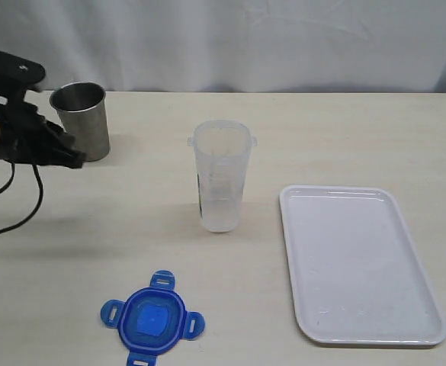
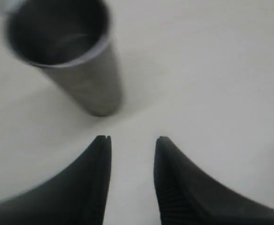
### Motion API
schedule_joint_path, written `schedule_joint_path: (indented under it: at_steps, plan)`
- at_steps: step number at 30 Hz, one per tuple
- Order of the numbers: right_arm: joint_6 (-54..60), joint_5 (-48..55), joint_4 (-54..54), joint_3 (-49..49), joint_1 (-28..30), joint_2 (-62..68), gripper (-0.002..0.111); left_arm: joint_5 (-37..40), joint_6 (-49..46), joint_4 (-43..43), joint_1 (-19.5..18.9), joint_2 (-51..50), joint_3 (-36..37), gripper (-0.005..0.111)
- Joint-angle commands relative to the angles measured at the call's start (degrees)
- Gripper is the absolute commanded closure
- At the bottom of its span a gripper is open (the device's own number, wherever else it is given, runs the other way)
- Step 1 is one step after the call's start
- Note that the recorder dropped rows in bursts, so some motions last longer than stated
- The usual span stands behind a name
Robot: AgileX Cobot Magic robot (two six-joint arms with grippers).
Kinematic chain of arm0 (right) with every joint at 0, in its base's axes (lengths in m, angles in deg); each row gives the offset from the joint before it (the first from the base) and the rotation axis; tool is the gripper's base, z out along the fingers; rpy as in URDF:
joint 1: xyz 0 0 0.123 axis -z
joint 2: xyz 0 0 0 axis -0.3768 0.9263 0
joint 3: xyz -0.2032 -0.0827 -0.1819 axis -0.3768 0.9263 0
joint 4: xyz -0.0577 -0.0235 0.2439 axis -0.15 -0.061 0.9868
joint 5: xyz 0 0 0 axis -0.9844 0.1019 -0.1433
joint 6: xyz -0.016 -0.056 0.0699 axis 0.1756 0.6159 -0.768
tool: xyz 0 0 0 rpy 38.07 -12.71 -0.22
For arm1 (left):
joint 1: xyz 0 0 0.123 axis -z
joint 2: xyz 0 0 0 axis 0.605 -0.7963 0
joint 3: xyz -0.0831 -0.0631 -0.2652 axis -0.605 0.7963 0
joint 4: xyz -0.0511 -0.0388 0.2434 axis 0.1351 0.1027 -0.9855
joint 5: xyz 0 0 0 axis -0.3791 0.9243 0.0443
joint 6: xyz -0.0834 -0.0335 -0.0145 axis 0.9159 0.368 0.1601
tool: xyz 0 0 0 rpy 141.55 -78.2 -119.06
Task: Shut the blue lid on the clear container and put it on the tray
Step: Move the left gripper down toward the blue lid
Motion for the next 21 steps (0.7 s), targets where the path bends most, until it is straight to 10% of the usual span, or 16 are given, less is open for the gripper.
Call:
schedule_joint_path:
  at_steps: [1,5,12,21]
  plan:
    - [0.03,-0.64,0.12,-0.02,0.36,-0.24,0.104,12.14,-2.21,3.40,1.27,3.76,0.17,0.070]
    - [0.03,-0.64,0.12,-0.02,0.36,-0.24,0.104,17.30,-13.82,14.79,1.27,4.94,-0.24,0.070]
    - [0.03,-0.64,0.12,-0.02,0.36,-0.24,0.104,48.98,-61.95,71.17,0.97,5.06,-10.54,0.070]
    - [0.03,-0.64,0.12,-0.02,0.36,-0.24,0.104,43.98,-114.60,126.81,1.25,4.95,-5.50,0.070]
